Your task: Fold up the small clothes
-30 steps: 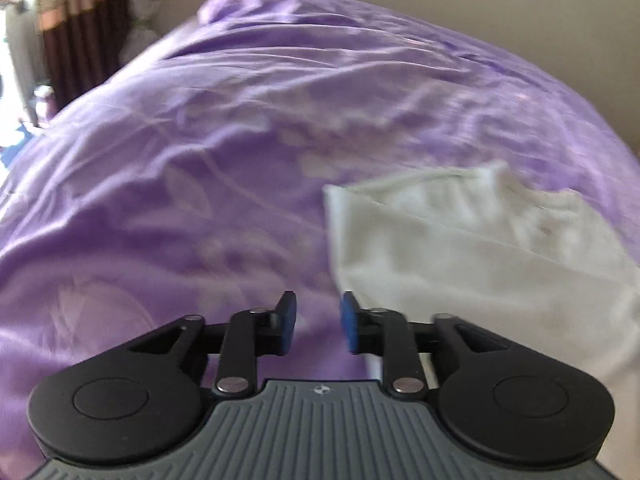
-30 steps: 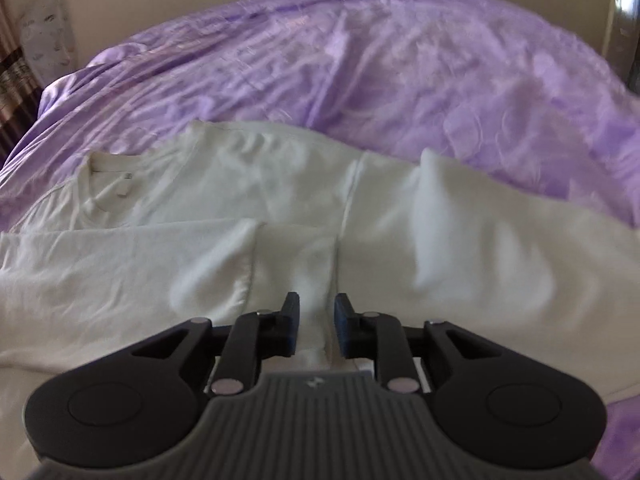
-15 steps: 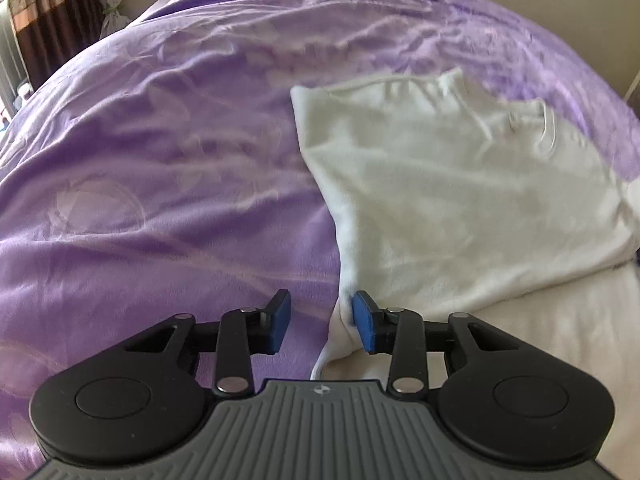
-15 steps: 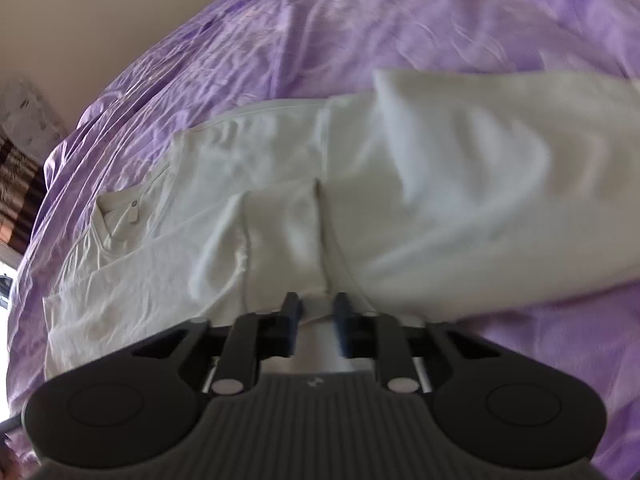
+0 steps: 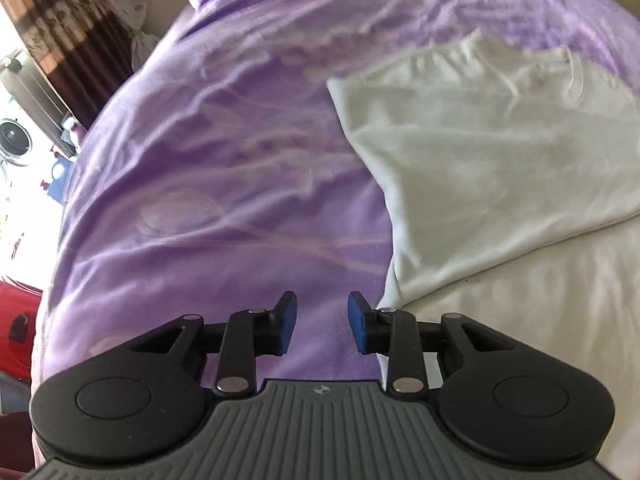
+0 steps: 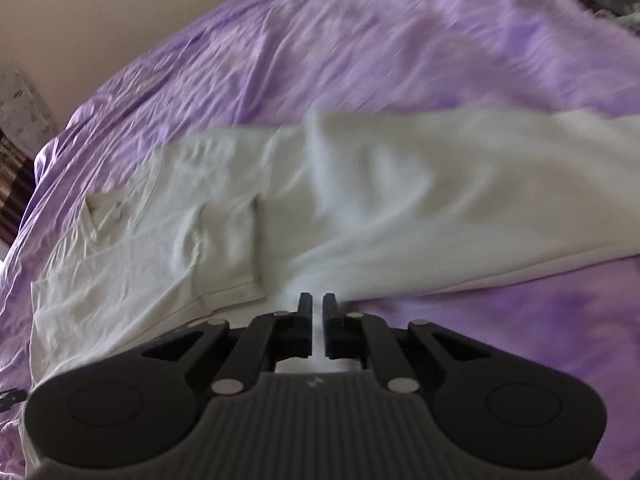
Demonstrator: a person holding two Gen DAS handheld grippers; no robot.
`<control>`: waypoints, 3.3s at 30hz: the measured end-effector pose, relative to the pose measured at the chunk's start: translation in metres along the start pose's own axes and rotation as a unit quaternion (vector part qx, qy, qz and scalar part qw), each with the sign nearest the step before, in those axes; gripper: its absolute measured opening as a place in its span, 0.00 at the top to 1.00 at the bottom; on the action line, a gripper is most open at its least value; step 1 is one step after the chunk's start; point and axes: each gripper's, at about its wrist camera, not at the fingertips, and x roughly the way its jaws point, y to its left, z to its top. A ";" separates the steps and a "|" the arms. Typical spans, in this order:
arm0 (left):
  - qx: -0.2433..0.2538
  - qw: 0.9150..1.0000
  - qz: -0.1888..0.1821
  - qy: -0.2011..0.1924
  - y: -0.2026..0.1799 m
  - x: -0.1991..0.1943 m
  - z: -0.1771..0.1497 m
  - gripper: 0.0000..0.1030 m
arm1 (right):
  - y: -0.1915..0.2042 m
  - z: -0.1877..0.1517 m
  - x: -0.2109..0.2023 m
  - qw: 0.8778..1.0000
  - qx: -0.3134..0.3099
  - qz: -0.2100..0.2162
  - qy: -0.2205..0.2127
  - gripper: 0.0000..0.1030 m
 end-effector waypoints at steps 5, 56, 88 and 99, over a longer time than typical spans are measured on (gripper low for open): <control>-0.046 0.996 -0.046 -0.057 0.008 -0.036 0.005 0.61 | -0.064 0.013 -0.057 0.998 0.057 0.000 -0.039 0.68; -0.089 0.979 -0.122 -0.138 -0.007 -0.083 0.030 0.63 | 0.187 0.074 -0.122 0.959 -0.059 0.186 -0.206 0.99; -0.176 0.947 -0.266 -0.046 -0.023 0.066 0.051 0.35 | 0.159 -0.008 0.038 0.983 -0.174 0.057 0.005 0.60; -0.120 0.949 -0.253 -0.146 -0.055 -0.012 0.077 0.98 | 0.020 -0.015 0.015 0.984 -0.173 -0.029 0.019 0.44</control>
